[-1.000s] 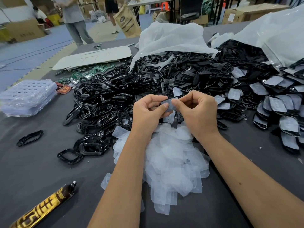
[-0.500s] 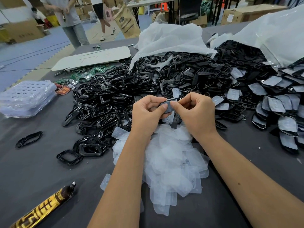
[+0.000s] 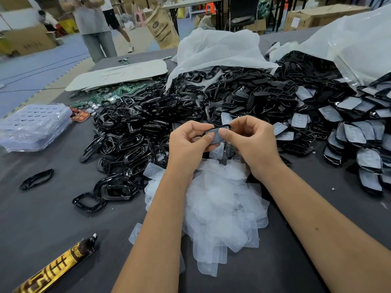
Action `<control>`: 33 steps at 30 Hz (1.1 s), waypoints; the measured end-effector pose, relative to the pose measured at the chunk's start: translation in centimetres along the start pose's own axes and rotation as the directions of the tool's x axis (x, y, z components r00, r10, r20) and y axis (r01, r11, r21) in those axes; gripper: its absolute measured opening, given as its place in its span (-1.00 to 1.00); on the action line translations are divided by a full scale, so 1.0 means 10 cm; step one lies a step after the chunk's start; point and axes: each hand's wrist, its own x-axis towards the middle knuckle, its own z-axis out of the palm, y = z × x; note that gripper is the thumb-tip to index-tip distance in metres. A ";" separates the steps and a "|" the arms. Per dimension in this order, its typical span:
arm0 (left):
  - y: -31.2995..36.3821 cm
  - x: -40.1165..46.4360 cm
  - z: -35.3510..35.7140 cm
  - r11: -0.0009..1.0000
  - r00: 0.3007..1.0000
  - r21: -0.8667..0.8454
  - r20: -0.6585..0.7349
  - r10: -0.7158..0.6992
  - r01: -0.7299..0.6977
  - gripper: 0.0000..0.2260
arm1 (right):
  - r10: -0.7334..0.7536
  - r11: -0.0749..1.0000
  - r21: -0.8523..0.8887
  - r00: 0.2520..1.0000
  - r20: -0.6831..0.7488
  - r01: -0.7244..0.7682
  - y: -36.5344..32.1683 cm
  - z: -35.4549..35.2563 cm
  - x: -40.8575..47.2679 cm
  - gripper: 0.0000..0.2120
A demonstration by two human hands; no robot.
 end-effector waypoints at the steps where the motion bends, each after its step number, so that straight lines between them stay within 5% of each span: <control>1: 0.01 0.00 0.00 1.000 1.000 -0.009 0.008 -0.006 0.006 -0.84 | 0.016 0.999 0.046 0.999 0.044 -0.018 -0.01 -0.01 0.00 -0.84; 9: 0.03 0.00 0.01 0.998 0.999 -0.052 0.030 -0.040 0.041 -0.85 | 0.024 0.984 0.176 0.996 0.083 -0.038 -0.02 0.00 0.00 -0.88; 23: 0.00 -0.01 0.01 1.000 0.999 0.015 0.040 -0.004 0.004 -0.87 | -0.027 0.997 0.076 0.995 0.093 0.020 0.00 -0.01 0.00 -0.94; 33: -0.04 0.02 0.01 0.992 1.000 0.124 0.004 0.010 -0.010 -0.84 | -0.143 0.939 -0.322 0.988 -0.049 0.120 0.04 0.07 -0.03 -0.88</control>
